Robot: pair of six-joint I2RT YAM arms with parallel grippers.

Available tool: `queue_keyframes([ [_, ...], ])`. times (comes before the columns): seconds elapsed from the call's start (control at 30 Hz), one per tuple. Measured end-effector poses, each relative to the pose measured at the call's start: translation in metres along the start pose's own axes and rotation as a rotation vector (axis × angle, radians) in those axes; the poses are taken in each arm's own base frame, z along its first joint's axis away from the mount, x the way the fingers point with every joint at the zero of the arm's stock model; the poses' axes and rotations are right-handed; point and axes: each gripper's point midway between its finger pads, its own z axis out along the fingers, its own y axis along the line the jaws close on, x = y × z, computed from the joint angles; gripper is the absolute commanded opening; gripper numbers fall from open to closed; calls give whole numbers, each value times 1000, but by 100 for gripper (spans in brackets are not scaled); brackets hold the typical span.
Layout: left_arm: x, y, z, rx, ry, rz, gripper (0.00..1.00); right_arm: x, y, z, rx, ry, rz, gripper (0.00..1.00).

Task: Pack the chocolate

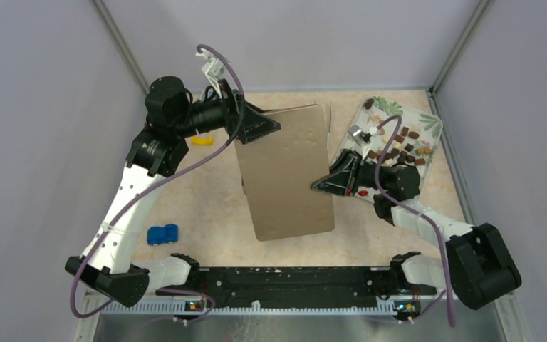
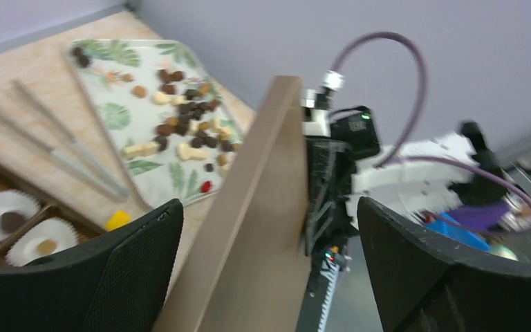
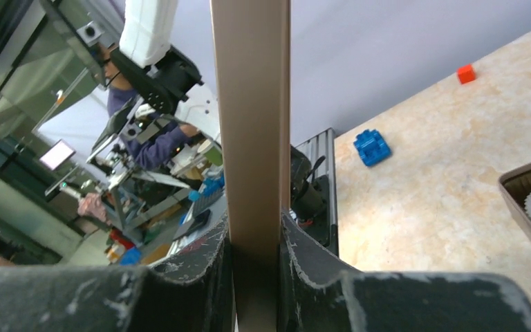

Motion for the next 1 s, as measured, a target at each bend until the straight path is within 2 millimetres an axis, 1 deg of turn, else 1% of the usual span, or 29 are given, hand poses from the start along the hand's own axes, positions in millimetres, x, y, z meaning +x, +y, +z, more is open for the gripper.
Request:
queue_keyframes([
  [0.13,-11,37,-4,-207,-26,-12,99,-14,-11,3,99,-35,-22,0],
  [0.2,-18,57,-13,-331,-52,-18,99,-29,-17,5,186,-66,-41,0],
  [0.27,-23,75,-25,-436,-77,-31,99,-37,-20,3,258,-82,-65,0],
  [0.33,-28,91,-36,-519,-106,-42,99,-46,-27,-1,336,-112,-84,0],
  [0.43,-30,113,-51,-611,-133,-74,99,-48,-37,-8,423,-131,-80,0],
  [0.53,-23,137,-63,-676,-145,-124,99,-45,-49,-16,505,-142,-54,0],
  [0.67,-2,178,-81,-812,-142,-202,98,-43,-61,-31,626,-165,-45,0],
  [0.7,4,191,-86,-858,-138,-218,93,-44,-62,-35,657,-174,-48,0],
  [0.73,17,212,-90,-923,-122,-244,88,-46,-61,-39,686,-187,-56,0],
  [0.77,20,216,-91,-937,-116,-251,81,-49,-60,-43,711,-200,-65,0],
  [0.8,30,228,-91,-962,-100,-265,76,-52,-57,-46,734,-213,-78,0],
  [0.87,57,255,-91,-1009,-57,-303,69,-63,-49,-53,777,-248,-113,0],
  [0.9,74,268,-91,-1032,-26,-324,68,-69,-44,-55,795,-266,-132,0],
  [0.97,115,296,-92,-1080,55,-382,64,-83,-31,-61,827,-305,-176,0],
  [1.0,130,306,-91,-1095,89,-405,63,-87,-27,-63,836,-317,-191,0],
])
